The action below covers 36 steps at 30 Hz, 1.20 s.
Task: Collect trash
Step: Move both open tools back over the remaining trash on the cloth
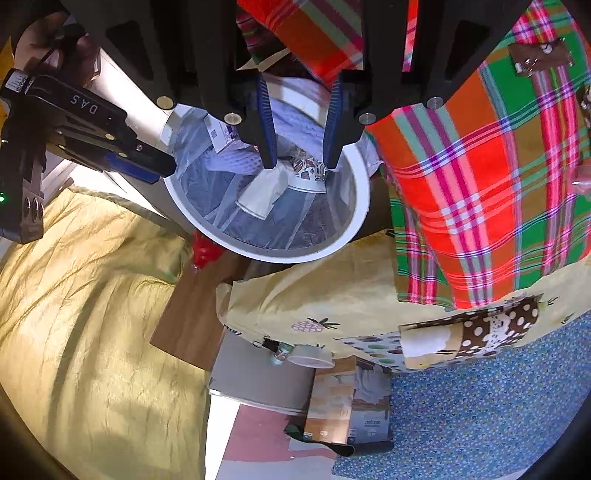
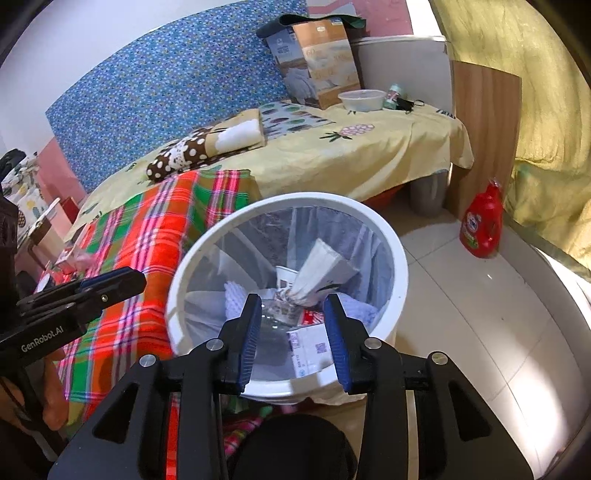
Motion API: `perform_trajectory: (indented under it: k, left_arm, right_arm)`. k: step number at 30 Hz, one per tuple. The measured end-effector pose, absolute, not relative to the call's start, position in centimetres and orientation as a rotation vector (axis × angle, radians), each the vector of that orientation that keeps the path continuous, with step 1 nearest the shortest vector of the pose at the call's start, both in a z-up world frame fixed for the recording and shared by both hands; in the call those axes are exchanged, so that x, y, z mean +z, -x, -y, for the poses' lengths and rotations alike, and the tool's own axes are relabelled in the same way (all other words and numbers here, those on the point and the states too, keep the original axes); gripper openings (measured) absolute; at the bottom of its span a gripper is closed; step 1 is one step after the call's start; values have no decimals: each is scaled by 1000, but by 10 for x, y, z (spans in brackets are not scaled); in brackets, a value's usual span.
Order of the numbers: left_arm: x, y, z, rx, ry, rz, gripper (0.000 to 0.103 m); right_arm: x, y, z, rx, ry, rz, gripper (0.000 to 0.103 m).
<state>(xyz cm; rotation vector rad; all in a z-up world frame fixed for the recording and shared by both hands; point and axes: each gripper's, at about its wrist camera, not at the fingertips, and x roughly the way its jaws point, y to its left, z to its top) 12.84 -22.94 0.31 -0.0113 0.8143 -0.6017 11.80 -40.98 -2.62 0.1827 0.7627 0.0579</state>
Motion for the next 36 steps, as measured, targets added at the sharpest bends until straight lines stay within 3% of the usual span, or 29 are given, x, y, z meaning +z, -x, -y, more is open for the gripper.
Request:
perform_trajectory:
  k: [36]
  left_arm:
    - [5,-55,72,-295,129,-766,25]
  right_arm:
    - [-20,-93,288,450,-46,-726,37]
